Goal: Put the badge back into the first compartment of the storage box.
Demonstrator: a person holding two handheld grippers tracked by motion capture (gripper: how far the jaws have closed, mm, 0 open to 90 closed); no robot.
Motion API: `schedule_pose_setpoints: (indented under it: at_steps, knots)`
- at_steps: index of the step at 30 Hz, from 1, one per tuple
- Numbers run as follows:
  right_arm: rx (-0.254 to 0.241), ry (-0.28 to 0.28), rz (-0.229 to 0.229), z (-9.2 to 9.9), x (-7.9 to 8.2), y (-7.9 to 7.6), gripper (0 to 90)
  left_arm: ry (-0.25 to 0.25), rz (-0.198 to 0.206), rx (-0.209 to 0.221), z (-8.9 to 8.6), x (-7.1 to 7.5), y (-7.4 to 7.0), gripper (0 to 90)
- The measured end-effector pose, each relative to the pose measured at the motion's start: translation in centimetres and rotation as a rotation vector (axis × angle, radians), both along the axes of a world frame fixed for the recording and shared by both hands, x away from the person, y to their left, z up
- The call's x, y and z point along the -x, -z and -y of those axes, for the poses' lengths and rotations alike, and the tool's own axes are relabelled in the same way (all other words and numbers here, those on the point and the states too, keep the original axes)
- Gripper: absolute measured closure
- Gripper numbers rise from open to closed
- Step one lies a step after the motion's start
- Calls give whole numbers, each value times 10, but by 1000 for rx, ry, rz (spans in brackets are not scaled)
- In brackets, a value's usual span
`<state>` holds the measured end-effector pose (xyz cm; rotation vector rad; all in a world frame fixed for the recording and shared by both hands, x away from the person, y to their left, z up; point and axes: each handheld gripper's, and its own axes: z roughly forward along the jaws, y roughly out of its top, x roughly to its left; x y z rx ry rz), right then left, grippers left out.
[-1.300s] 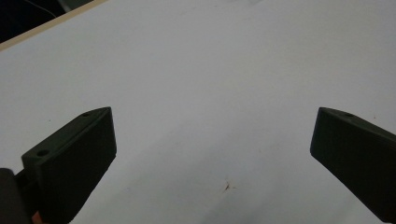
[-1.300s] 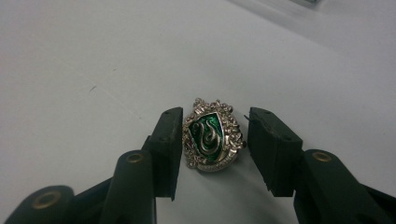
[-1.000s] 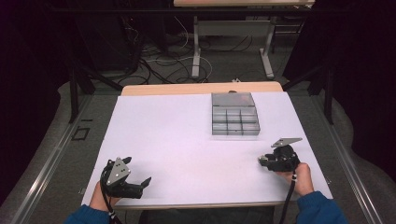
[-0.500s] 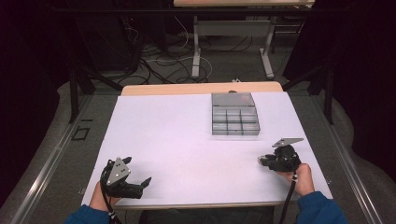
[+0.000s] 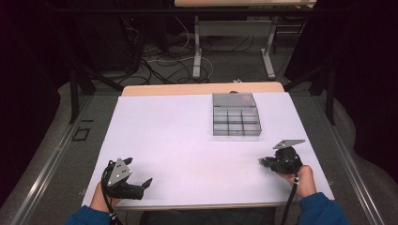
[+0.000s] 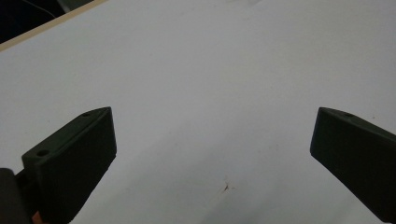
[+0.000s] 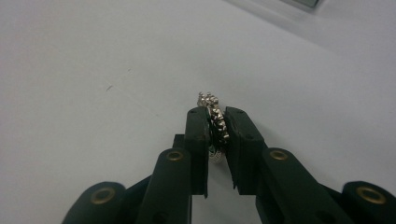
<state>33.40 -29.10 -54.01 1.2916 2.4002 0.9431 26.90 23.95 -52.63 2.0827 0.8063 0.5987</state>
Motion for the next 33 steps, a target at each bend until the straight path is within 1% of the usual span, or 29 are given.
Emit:
schedule_pose_setpoints:
  at_steps: [1,2,3,6,7,8,10,12,14,19,20,21,22,24,26,27,29,30,31,32,33]
  knots:
    - [8,-2,7,-1,0,0,796,-1,0,0,0,0,0,4]
    - [18,-19,22,-1,0,0,800,-1,0,0,0,0,0,4]
    - [5,-7,9,-2,1,-1,801,-1,0,0,0,0,0,4]
    - [16,-11,19,-2,2,-1,803,-1,0,-2,0,0,0,4]
    - [17,-12,17,-2,2,-1,803,0,1,-7,0,-1,0,5]
    - [26,-15,19,-2,2,-1,804,1,13,-21,-1,-1,0,5]
    - [27,-7,20,-3,2,-1,806,0,13,-17,-1,-1,0,5]
    - [36,-17,29,-3,3,-2,808,1,0,-1,0,0,0,5]
    - [40,-22,35,-3,3,-2,809,4,7,-8,-1,0,0,4]
    - [33,-5,27,-3,4,-2,814,2,13,-17,-1,-1,0,4]
    - [34,-8,31,-3,4,-2,814,1,13,-17,-1,-1,0,5]
    - [38,-6,36,-4,5,-3,842,1,13,-17,-1,-1,0,5]
    - [25,-18,49,-3,6,-4,864,1,14,-18,-1,-1,0,5]
    - [57,-20,83,-5,7,-7,865,0,15,-17,-1,-1,0,5]
    - [53,-4,65,-6,7,-6,866,1,15,-17,-1,-1,0,5]
    - [61,-12,67,-6,7,-5,866,1,14,-18,-1,-1,0,4]
    - [62,-2,62,-6,8,-4,867,0,10,-17,-1,-1,0,4]
    - [64,-16,76,-5,7,-5,867,2,0,-10,0,0,0,5]
    - [55,-1,76,-6,8,-6,867,0,10,-17,-1,-1,0,5]
    - [54,-14,87,-5,8,-7,867,-1,1,-10,0,0,0,5]
    - [49,-1,87,-5,9,-8,867,1,10,-18,-1,-1,0,5]
